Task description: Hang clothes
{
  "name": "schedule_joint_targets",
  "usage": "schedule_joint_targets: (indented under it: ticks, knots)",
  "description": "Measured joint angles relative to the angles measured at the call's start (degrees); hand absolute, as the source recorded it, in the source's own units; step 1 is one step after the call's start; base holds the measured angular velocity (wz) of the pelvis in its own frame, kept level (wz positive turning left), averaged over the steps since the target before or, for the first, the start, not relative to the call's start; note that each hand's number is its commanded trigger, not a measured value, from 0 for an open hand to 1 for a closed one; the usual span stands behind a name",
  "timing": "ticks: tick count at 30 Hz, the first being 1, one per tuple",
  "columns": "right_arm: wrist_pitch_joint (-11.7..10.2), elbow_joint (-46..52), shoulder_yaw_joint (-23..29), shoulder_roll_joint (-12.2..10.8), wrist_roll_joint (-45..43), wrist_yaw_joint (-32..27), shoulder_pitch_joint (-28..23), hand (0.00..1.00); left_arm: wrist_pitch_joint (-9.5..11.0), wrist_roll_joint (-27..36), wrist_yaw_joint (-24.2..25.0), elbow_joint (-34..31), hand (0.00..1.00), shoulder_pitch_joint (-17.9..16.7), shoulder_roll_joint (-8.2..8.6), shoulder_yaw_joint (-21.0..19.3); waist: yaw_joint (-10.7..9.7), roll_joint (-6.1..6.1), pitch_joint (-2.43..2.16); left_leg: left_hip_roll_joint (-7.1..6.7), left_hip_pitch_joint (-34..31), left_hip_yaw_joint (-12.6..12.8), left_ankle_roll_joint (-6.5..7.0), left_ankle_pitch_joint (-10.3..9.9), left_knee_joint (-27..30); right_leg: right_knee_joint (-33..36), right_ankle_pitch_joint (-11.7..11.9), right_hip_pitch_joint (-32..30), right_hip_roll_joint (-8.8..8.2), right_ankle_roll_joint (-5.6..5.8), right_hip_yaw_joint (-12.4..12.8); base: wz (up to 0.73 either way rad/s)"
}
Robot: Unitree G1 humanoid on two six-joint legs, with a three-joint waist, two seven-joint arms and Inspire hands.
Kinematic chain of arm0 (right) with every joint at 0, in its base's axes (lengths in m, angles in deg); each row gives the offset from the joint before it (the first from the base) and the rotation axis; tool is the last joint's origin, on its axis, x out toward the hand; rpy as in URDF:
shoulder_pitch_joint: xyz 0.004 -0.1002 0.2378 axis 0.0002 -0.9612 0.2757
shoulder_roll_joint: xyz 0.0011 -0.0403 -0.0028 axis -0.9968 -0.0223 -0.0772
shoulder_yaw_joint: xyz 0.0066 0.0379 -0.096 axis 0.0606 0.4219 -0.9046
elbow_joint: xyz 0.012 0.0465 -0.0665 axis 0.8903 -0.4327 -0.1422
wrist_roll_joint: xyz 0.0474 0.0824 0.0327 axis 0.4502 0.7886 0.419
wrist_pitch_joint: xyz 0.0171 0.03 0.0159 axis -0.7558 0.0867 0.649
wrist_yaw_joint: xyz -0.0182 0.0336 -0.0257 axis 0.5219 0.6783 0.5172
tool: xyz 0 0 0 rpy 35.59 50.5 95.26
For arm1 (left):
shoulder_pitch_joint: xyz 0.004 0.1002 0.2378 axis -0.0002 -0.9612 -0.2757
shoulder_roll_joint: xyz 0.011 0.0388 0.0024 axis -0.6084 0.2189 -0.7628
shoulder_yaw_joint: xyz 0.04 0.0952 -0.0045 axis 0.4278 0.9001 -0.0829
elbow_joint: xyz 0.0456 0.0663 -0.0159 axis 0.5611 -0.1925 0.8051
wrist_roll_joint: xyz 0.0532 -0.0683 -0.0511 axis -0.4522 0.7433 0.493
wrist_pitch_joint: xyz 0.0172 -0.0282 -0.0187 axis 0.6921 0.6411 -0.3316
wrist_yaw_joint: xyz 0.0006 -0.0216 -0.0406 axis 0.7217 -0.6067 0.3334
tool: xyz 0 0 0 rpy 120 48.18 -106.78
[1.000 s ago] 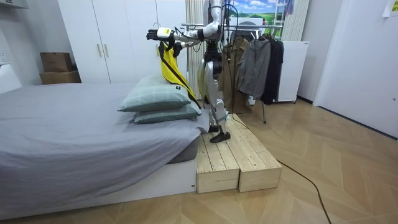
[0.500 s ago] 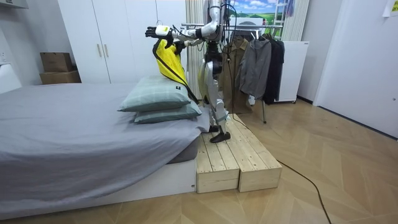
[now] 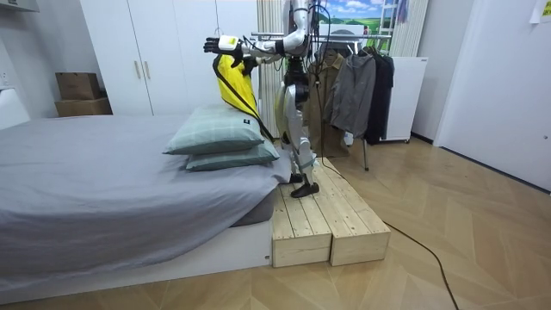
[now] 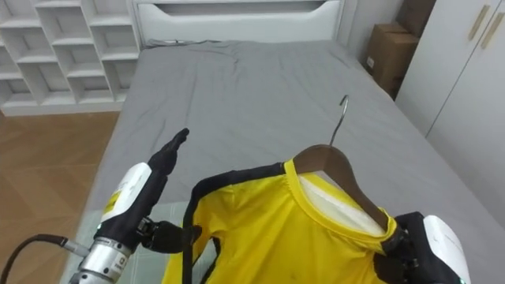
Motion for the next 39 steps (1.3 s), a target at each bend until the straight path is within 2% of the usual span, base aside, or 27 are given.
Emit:
schedule_joint_targets:
  ticks: [7,12,16,20,23,27,30,32,33,34,35,36,37,38,39]
  knots:
    - [0.0,0.0,0.1,0.2,0.0,-0.3,0.0,1.00,0.0,1.3,0.2,0.0,0.00,-0.9,0.00,-1.8,-0.1,-0.01,0.01,0.10,0.1,0.1,0.25,-0.1,0.0,0.0,0.0,0.2,-0.05,0.00,-0.6,0.04]
    - [0.0,0.0,0.1,0.2,-0.1,-0.6,-0.1,1.00,0.0,1.2,0.1,1.0,0.00,-3.2,0.05,-1.8,0.0,-0.03,0.02,0.12,0.1,0.1,0.31,-0.2,0.1,0.1,0.0,0.3,-0.06,-0.03,-0.8,0.01]
    - [0.0,0.3,0.0,-0.1,-3.0,-2.1,-1.1,1.00,0.0,1.3,-0.2,4.0,0.00,-3.2,0.58,-3.0,0.3,-0.31,0.17,0.23,0.1,0.4,0.35,-0.2,0.2,0.2,0.1,0.3,-0.02,-0.05,-0.8,0.00]
    - [0.0,0.4,-0.2,-1.4,-3.1,-2.3,-1.4,1.00,0.0,2.4,-0.5,6.8,0.00,-3.3,0.84,-3.3,0.2,-0.44,0.26,0.37,0.1,1.1,0.35,-0.2,0.2,0.2,0.1,0.2,0.01,-0.09,-0.7,0.00]
    - [0.1,1.8,-0.5,-1.5,-3.5,-2.3,-2.4,1.00,0.0,2.4,-0.5,7.6,0.00,-3.4,1.00,-3.2,0.3,-0.79,0.47,0.42,0.1,1.1,0.36,-0.2,0.3,0.1,0.1,0.2,0.06,-0.11,-0.7,0.00]
    - [0.1,2.5,-0.6,-1.5,-4.3,-2.3,-2.6,1.00,0.0,2.3,-0.5,7.6,0.00,-3.6,1.63,-3.3,0.6,-0.84,0.48,0.64,0.1,1.7,0.33,-0.6,1.1,0.3,0.2,0.0,0.20,-0.15,-0.3,-0.07]
    - [0.1,2.5,-1.0,-1.5,-4.1,-2.3,-2.1,1.00,0.0,2.4,-0.5,7.5,0.00,-3.7,2.02,-3.5,2.8,-1.15,0.54,0.85,-0.1,5.4,0.34,-0.8,1.3,2.0,0.2,-2.0,0.72,-0.14,2.4,-0.52]
    - [0.1,2.5,-2.5,-1.6,-4.0,-2.3,-1.6,1.00,0.0,2.2,-0.5,7.6,0.00,-3.7,2.50,-4.0,3.8,-1.60,0.51,1.65,-0.8,9.4,0.47,-2.0,3.0,3.5,0.3,-4.1,1.52,-0.13,4.0,-0.57]
    - [0.1,2.5,-2.9,-1.7,-4.0,-2.3,-1.6,1.00,0.0,2.2,-0.5,7.6,0.00,-3.8,2.49,-4.0,4.1,-1.75,0.50,1.76,-0.7,10.7,0.47,-2.2,3.3,3.7,0.4,-4.4,1.75,-0.12,4.5,-0.72]
    - [0.1,2.5,-3.8,-1.8,-4.1,-2.3,-1.4,1.00,0.0,2.2,-0.5,7.6,0.00,-3.9,2.47,-4.1,5.6,-1.89,0.53,2.53,-0.2,13.9,0.25,-2.7,3.4,3.9,0.9,-5.2,2.28,-0.31,4.2,-1.20]
    - [0.1,2.6,-5.0,-2.0,-5.0,-2.2,-0.4,1.00,0.0,2.2,-0.7,7.6,0.00,-4.3,2.76,-4.9,7.4,-1.83,0.55,3.47,0.2,17.4,0.20,-3.2,3.8,3.3,2.0,-6.0,2.29,-0.49,0.3,-1.36]
    - [0.1,2.5,-5.3,-2.2,-5.7,-2.2,0.3,1.00,0.0,2.2,-0.8,7.6,0.00,-4.2,3.04,-5.4,8.0,-1.49,0.69,4.36,0.1,19.1,0.10,-3.7,4.1,2.5,2.9,-6.2,2.12,0.32,-3.9,-1.50]
    - [0.1,2.5,-6.1,-2.5,-6.1,-2.2,1.9,1.00,0.2,2.9,-1.6,7.7,0.00,-4.1,3.46,-6.1,9.9,-0.55,1.10,6.13,-0.1,22.6,-0.69,-4.6,4.5,5.2,2.0,-7.1,0.43,1.48,-12.6,-1.29]
    - [0.1,2.5,-6.9,-2.5,-6.0,-2.5,2.3,1.00,0.2,3.7,-1.8,7.9,0.00,-4.0,3.80,-5.9,10.5,-0.19,1.28,6.48,0.5,26.0,-0.90,-4.9,4.8,10.5,-0.5,-7.6,-4.81,1.61,-18.9,-1.20]
    - [0.0,2.3,-7.3,-2.5,-5.7,-2.8,2.3,1.00,0.2,4.2,-1.8,8.0,0.00,-4.0,3.89,-5.6,10.7,-0.15,1.26,6.50,1.2,27.8,-1.21,-5.1,4.8,12.6,-1.6,-7.5,-7.60,2.27,-20.9,-1.04]
